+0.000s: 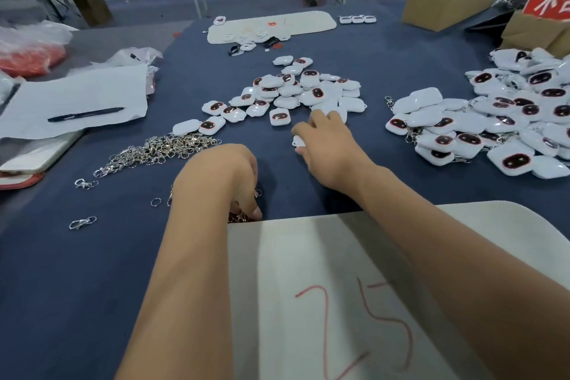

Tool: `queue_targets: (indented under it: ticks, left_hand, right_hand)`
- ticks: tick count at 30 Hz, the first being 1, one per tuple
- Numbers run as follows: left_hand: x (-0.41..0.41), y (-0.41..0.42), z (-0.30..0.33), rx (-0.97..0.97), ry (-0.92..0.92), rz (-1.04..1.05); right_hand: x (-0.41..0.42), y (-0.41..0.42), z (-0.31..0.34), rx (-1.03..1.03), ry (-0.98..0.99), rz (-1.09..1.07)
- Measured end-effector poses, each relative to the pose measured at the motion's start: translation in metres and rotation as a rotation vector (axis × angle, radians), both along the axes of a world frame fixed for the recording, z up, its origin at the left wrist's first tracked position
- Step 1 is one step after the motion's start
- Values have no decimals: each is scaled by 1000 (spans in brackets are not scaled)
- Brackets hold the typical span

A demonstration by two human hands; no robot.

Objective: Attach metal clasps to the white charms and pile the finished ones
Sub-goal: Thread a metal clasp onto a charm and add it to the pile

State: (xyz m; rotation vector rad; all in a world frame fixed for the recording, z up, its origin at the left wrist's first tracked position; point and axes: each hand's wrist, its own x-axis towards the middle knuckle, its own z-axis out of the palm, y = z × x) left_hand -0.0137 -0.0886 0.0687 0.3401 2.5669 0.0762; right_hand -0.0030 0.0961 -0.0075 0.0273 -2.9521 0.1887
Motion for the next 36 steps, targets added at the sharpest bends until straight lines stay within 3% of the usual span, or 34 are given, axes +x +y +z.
queue_targets:
  ticks: [3, 8, 12, 16, 22, 36]
  left_hand:
    - [-5, 12, -9, 192, 68, 90]
    - [-3, 48, -52, 801, 365, 328]
    - [-2, 61, -72, 1073, 417, 361]
    - [-6, 64, -77, 1136, 522, 211]
    - [-3, 73, -79, 1214, 398, 80]
    - [-3, 77, -79, 1450, 300, 295]
  right_hand:
    - [12, -3, 1, -141, -5, 46]
    - [36, 12, 4, -589, 121, -47]
    - [44, 27, 9, -623, 146, -78]
    - [46, 28, -3, -706, 144, -18]
    - [48, 37, -7, -976, 260, 17]
    - [46, 44, -12, -1057, 404, -139]
